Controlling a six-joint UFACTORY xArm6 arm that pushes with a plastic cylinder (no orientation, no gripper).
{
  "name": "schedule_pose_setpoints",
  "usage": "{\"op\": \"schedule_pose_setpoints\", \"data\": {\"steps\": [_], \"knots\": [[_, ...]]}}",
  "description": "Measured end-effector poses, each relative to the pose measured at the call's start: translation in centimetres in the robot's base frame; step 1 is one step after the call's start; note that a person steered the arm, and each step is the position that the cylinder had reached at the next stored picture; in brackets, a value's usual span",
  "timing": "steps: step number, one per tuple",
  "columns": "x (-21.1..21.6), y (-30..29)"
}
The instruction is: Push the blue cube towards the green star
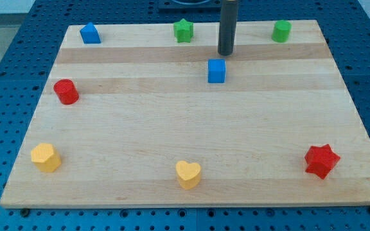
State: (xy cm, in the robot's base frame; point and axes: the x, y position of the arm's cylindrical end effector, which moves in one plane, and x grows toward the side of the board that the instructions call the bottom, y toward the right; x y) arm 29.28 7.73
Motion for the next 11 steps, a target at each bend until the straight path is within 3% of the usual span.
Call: {"op": "schedule_pose_setpoints", "data": {"steps": [2, 5, 7, 8, 9, 10, 11], "knots": [[2.0, 4.6], [3.5, 6.5], [8.4, 6.5], [10.4, 2.1], [8.5, -4.1], [3.6, -4.8], [3.0, -4.8]]}}
